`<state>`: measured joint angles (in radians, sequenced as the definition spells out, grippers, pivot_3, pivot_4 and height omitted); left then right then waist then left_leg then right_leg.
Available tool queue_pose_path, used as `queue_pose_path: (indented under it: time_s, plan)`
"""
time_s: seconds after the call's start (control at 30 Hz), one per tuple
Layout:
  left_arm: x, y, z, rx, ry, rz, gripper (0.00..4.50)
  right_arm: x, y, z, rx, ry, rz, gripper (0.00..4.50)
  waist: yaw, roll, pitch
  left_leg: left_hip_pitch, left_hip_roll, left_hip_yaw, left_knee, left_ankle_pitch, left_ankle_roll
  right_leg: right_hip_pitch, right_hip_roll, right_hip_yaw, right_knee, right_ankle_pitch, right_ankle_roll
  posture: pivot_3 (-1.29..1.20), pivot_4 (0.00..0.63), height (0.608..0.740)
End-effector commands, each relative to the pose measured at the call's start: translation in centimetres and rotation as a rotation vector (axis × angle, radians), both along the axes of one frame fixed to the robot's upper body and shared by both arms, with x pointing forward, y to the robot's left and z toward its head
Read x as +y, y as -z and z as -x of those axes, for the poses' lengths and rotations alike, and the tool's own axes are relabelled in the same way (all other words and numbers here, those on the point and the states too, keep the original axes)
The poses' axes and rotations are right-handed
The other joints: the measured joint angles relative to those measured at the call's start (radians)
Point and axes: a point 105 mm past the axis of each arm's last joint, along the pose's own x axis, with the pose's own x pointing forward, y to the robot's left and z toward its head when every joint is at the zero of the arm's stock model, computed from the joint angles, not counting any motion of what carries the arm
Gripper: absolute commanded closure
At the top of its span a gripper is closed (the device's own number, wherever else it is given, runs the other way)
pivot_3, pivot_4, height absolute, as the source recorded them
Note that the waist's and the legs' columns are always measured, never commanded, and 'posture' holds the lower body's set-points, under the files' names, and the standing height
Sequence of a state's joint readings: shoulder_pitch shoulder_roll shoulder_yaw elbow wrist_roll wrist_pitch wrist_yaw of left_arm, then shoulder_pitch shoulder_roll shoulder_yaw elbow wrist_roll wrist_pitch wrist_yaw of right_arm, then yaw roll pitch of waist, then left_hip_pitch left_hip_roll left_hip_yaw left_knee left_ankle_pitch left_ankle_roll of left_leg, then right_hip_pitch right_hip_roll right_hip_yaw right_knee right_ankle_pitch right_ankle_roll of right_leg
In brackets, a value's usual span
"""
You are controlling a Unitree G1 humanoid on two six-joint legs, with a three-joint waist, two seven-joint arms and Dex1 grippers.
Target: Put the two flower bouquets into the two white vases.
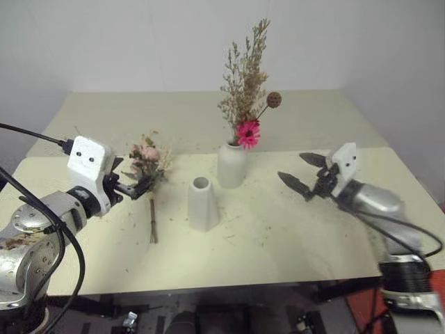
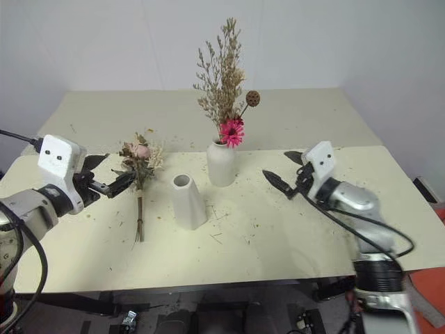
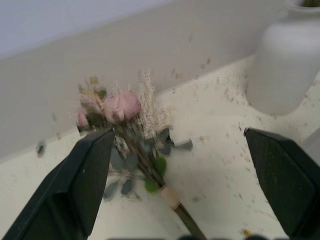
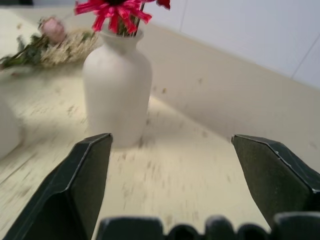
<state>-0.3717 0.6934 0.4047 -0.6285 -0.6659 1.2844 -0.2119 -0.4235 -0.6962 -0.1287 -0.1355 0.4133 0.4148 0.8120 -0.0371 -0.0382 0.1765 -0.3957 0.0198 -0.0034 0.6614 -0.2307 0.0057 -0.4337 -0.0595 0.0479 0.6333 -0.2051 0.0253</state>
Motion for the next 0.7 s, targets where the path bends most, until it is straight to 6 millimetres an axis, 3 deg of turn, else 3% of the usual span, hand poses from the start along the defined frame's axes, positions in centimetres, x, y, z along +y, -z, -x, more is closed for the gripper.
queue_pose_path:
  time_s: [0.03, 0.13, 0.3, 0.57, 0.7]
  plan:
    - [1.5, 2.5, -0.9, 0.192, -0.182, 0.011, 0.00, 1.6, -4.0, 3.1, -0.046, -0.189, 0.026, 0.03, -0.008, -0.001, 0.000, 0.004, 0.001, 0.000, 0.000, 0.000, 0.000, 0.004, 0.001, 0.000, -0.001, 0.000, 0.000, 0.00, 0.150, 0.740]
    - [1.3, 4.5, -2.0, 0.308, -0.258, -0.028, 0.00, 2.6, -5.3, 4.3, -0.033, -0.268, 0.088, 0.03, -0.011, -0.001, 0.001, 0.010, 0.001, -0.001, -0.001, 0.000, 0.000, 0.012, 0.002, 0.000, -0.004, -0.005, 0.008, 0.00, 0.150, 0.740]
    - [-1.4, 7.6, -4.3, 0.476, -0.229, 0.024, 0.00, 3.2, -6.1, 4.4, 0.003, -0.275, 0.123, 0.03, 0.001, -0.002, 0.000, 0.010, -0.001, -0.001, 0.000, 0.000, 0.000, 0.012, 0.000, 0.000, -0.004, -0.005, 0.007, 0.00, 0.150, 0.740]
    - [-2.3, 8.5, -5.7, 0.549, -0.252, 0.036, 0.00, 2.8, -5.2, 4.4, 0.017, -0.197, 0.145, 0.03, 0.024, -0.002, 0.000, 0.005, -0.003, -0.002, 0.000, -0.001, -0.001, 0.008, -0.002, 0.000, -0.005, -0.001, 0.001, 0.00, 0.150, 0.740]
    - [-2.2, 7.9, -6.3, 0.554, -0.259, 0.026, 0.86, 2.6, -4.8, 4.4, 0.032, -0.164, 0.146, 0.00, 0.024, -0.002, 0.000, 0.006, -0.003, -0.002, 0.000, 0.000, -0.001, 0.009, -0.003, 0.000, -0.004, -0.001, 0.001, 0.00, 0.150, 0.740]
